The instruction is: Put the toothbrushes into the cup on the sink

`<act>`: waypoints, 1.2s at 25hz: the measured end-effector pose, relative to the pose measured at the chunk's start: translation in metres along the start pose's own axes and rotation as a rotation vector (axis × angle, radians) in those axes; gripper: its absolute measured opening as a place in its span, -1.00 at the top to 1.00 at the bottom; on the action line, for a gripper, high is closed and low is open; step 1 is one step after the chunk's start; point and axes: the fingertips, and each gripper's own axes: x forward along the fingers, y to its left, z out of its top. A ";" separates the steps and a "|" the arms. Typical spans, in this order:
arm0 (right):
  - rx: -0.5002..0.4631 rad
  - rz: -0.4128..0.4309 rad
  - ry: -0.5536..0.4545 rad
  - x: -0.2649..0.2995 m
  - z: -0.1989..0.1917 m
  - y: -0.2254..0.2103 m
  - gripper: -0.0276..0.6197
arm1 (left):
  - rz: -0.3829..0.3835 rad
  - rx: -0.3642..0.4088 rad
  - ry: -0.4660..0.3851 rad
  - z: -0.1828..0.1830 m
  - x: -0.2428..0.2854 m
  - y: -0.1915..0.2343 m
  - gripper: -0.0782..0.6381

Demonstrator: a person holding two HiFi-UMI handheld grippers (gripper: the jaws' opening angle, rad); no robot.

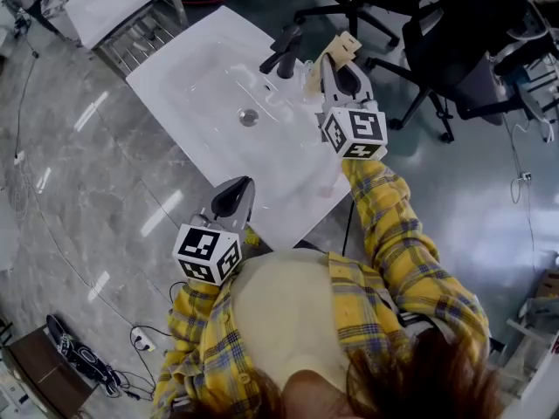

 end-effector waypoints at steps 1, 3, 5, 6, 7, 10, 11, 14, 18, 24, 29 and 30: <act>-0.007 0.003 0.014 0.002 -0.005 0.001 0.80 | 0.001 -0.001 0.000 0.000 -0.001 0.000 0.71; -0.017 0.011 0.047 0.004 -0.016 0.003 0.80 | 0.003 -0.004 0.001 -0.001 -0.003 0.000 0.71; -0.023 0.024 0.087 0.005 -0.028 0.005 0.80 | 0.006 -0.007 0.003 -0.002 -0.004 0.000 0.71; -0.027 0.031 0.110 0.006 -0.033 0.006 0.80 | 0.006 -0.009 0.004 -0.003 -0.004 0.000 0.71; -0.033 0.040 0.133 0.007 -0.039 0.007 0.80 | 0.006 -0.010 0.006 -0.003 -0.004 0.000 0.71; -0.053 0.075 0.189 0.007 -0.051 0.012 0.80 | 0.001 -0.012 0.010 -0.004 -0.004 0.000 0.71; -0.055 0.088 0.208 0.007 -0.053 0.014 0.80 | -0.002 -0.014 0.010 -0.004 -0.004 -0.001 0.71; -0.055 0.109 0.253 0.004 -0.060 0.018 0.80 | -0.013 -0.020 0.012 -0.006 -0.003 -0.002 0.71; -0.051 0.108 0.256 -0.003 -0.059 0.017 0.80 | -0.031 -0.017 0.017 -0.006 0.000 -0.004 0.71; -0.026 0.117 0.237 -0.024 -0.046 0.023 0.80 | -0.055 -0.020 0.013 -0.003 0.006 -0.006 0.71; 0.013 0.122 0.266 -0.054 -0.042 0.033 0.80 | -0.077 -0.012 0.000 0.004 0.011 -0.008 0.71; 0.026 0.115 0.282 -0.061 -0.043 0.034 0.80 | -0.081 -0.010 -0.001 0.005 0.012 -0.009 0.71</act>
